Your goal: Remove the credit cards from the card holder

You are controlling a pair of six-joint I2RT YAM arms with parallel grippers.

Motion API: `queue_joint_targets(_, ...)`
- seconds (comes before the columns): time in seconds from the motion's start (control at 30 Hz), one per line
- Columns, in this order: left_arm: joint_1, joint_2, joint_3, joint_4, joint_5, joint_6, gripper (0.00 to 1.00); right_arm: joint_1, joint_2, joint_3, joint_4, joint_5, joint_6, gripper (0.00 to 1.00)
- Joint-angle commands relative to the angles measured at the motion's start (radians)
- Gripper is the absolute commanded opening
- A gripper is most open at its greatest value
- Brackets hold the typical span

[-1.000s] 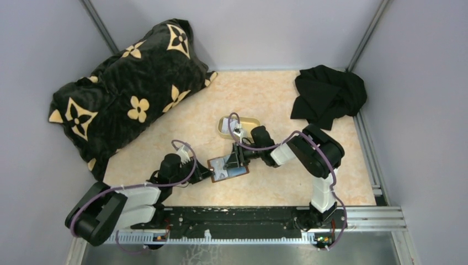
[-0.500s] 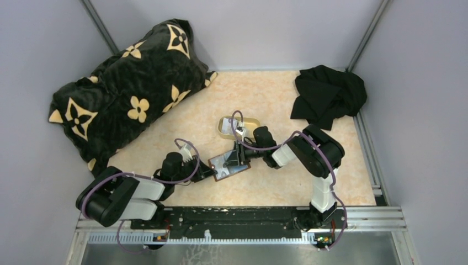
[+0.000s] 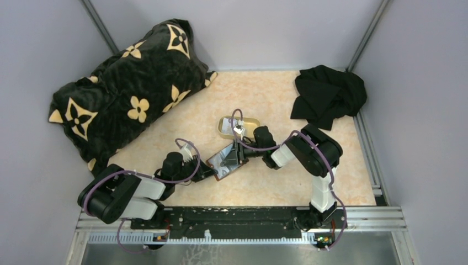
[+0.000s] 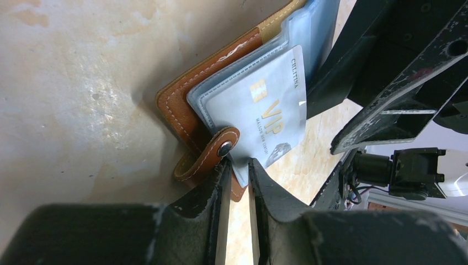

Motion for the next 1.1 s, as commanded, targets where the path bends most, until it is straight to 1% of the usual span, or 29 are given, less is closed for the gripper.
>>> queue_joint_targets(0.0,-0.005,0.023,-0.006,-0.153,-0.052,0.036,0.26,0.043,0.003,-0.005,-0.028,-0.055,-0.056,0.35)
queue_joint_targets(0.2,-0.004,0.042,0.002,-0.141,-0.044,0.036,0.25,0.068,0.011,0.017,-0.106,-0.032,-0.101,0.34)
queue_joint_targets(0.5,-0.005,0.050,-0.003,-0.130,-0.039,0.032,0.25,0.077,0.032,0.024,-0.065,-0.036,-0.069,0.34)
queue_joint_targets(0.67,-0.005,0.055,-0.004,-0.133,-0.041,0.034,0.24,0.029,0.001,0.004,-0.075,-0.047,-0.071,0.33)
queue_joint_targets(0.8,-0.004,0.071,-0.004,-0.111,-0.038,0.032,0.24,-0.014,-0.031,0.002,-0.139,-0.053,-0.111,0.33)
queue_joint_targets(0.93,-0.005,0.084,0.001,-0.098,-0.031,0.031,0.24,-0.033,-0.047,0.007,-0.195,-0.055,-0.146,0.33)
queue_joint_targets(1.07,-0.004,0.094,0.006,-0.096,-0.031,0.030,0.24,-0.049,-0.059,-0.004,-0.205,-0.050,-0.152,0.33)
